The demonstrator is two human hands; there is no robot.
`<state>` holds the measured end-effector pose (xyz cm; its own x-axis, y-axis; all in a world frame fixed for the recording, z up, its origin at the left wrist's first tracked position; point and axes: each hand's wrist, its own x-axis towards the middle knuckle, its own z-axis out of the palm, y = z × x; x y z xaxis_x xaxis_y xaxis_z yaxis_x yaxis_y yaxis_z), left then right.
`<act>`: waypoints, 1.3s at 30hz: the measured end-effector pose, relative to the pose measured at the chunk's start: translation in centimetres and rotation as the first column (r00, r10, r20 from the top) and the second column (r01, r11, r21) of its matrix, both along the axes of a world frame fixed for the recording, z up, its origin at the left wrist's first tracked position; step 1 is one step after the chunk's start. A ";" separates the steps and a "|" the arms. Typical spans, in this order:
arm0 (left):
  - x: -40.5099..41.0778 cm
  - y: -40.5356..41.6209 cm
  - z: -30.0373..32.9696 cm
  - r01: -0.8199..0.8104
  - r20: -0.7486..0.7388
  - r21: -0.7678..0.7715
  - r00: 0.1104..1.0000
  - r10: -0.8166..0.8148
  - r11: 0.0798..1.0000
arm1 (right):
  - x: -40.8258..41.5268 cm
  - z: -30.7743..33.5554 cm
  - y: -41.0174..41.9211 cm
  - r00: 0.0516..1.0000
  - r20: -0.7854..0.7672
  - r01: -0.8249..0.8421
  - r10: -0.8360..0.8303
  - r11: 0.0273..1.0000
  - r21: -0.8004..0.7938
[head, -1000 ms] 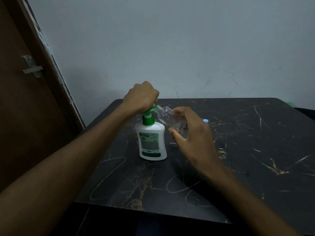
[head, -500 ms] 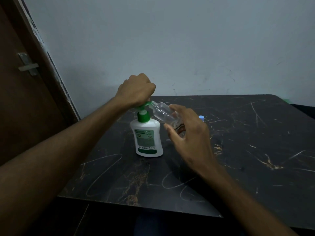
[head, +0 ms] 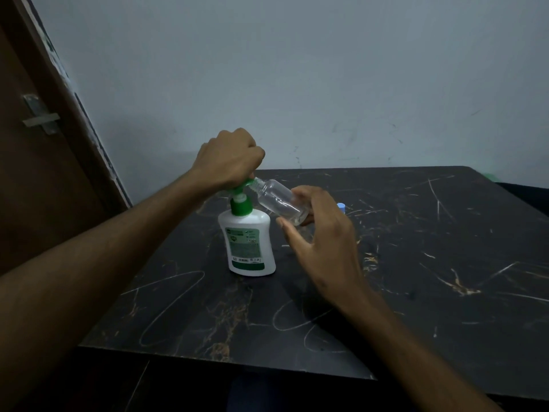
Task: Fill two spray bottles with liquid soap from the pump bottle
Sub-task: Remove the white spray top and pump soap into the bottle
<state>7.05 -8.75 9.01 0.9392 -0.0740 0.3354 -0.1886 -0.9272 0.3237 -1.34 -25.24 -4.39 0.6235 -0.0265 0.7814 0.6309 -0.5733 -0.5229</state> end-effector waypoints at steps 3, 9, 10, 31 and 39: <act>0.1 0.1 -0.8 0.008 0.000 0.004 1.000 -0.008 1.000 | 0.1 -0.1 -0.1 0.999 0.014 0.029 -0.029 1.000 0.007; 0.0 0.2 -0.2 0.021 0.004 -0.003 1.000 -0.021 1.000 | 0.0 0.0 -0.3 0.999 0.027 0.025 -0.026 1.000 0.018; -0.2 0.1 0.1 0.020 0.007 -0.006 1.000 -0.020 1.000 | 0.0 0.0 -0.4 0.999 0.030 0.032 -0.033 0.999 0.020; 0.1 0.3 0.1 0.080 -0.014 0.040 0.997 -0.080 0.996 | -0.6 0.2 -0.3 0.998 -0.029 0.049 -0.049 0.999 0.002; 0.0 -0.1 -0.7 0.088 -0.030 0.037 0.996 -0.087 0.995 | -0.4 0.0 -0.5 0.998 0.003 0.062 -0.062 0.998 0.000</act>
